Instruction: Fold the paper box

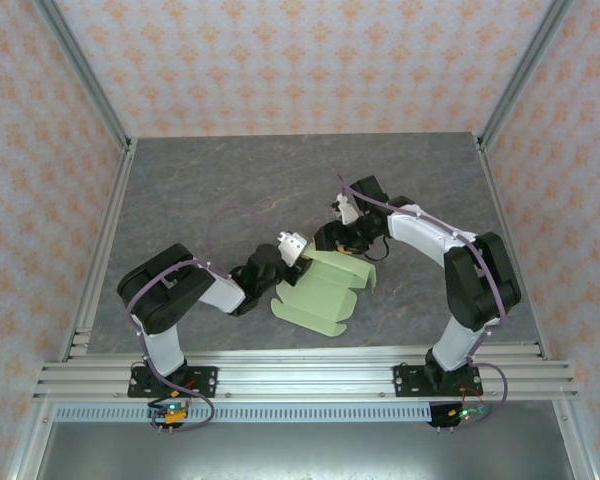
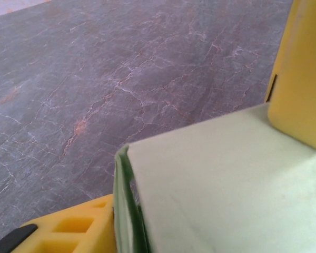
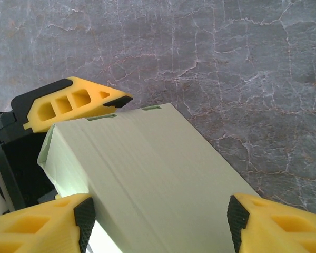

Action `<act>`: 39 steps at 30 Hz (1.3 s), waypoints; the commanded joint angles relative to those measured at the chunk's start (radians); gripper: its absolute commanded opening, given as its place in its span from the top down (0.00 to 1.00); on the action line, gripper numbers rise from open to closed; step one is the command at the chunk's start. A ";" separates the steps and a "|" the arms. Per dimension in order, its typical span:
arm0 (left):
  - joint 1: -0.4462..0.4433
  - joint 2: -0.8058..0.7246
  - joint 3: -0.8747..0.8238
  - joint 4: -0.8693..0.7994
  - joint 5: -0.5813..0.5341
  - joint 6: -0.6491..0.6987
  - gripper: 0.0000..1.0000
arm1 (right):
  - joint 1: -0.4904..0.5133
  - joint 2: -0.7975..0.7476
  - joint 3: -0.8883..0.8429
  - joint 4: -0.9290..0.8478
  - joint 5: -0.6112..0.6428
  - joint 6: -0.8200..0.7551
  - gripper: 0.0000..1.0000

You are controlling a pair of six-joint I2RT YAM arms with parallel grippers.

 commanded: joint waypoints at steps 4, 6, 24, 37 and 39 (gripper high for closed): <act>0.005 -0.033 -0.068 0.106 -0.047 -0.003 0.61 | 0.011 0.035 -0.027 0.013 0.045 0.008 0.34; 0.005 -0.038 -0.080 0.116 -0.065 -0.002 0.64 | 0.010 0.033 -0.032 0.021 0.052 0.017 0.34; -0.017 0.054 -0.004 0.207 -0.237 -0.056 0.94 | 0.063 -0.064 -0.156 0.198 0.156 0.238 0.35; -0.072 0.128 0.025 0.162 -0.482 0.037 1.00 | 0.109 -0.119 -0.180 0.189 0.249 0.331 0.36; -0.072 0.144 0.025 0.172 -0.474 0.052 1.00 | 0.112 -0.111 -0.180 0.194 0.241 0.340 0.37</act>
